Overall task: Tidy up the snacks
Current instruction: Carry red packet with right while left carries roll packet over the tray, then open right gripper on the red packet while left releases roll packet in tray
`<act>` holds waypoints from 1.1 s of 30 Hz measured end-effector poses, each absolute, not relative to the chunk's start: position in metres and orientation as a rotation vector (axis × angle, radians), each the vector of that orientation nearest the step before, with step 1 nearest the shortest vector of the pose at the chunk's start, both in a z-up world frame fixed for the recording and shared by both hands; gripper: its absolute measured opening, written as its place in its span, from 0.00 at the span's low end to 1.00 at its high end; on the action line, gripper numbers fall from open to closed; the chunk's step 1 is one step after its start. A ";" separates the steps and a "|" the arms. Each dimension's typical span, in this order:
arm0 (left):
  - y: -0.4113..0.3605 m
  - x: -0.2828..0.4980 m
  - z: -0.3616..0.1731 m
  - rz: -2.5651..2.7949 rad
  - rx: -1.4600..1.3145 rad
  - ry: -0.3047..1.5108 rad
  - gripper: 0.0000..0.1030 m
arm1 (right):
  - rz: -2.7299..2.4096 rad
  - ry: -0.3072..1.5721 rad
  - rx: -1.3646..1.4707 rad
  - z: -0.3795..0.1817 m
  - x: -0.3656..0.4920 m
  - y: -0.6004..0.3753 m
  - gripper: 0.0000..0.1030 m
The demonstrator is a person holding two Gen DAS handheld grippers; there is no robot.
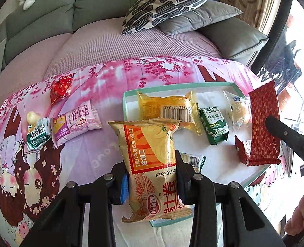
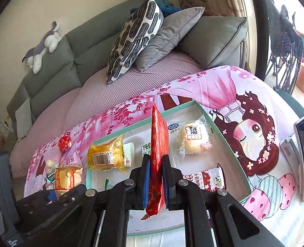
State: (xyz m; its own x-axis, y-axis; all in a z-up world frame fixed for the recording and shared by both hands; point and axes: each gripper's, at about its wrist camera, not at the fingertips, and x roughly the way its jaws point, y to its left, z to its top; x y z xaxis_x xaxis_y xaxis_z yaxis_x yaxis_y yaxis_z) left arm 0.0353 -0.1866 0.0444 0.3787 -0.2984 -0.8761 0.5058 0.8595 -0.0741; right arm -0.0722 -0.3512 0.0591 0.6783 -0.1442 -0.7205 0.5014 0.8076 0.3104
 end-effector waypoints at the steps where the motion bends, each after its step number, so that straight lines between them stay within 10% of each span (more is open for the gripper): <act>1: -0.190 0.034 0.042 -0.522 0.230 1.070 0.37 | -0.380 0.750 0.521 0.057 -0.072 -0.350 0.11; 29: -0.204 0.042 -0.002 -0.473 0.285 1.188 0.47 | -0.398 0.946 0.500 0.010 -0.047 -0.347 0.14; 33: -0.206 0.041 -0.001 -0.494 0.284 1.195 0.58 | -0.408 0.951 0.509 0.009 -0.047 -0.350 0.37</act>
State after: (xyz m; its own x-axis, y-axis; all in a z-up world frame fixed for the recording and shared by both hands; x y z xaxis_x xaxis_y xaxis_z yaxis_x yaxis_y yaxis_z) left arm 0.0407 -0.2056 -0.0012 0.2793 -0.2160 -0.9356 0.5083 0.8599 -0.0468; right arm -0.0474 -0.3496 0.0092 0.5217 -0.1066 -0.8465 0.5395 0.8098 0.2305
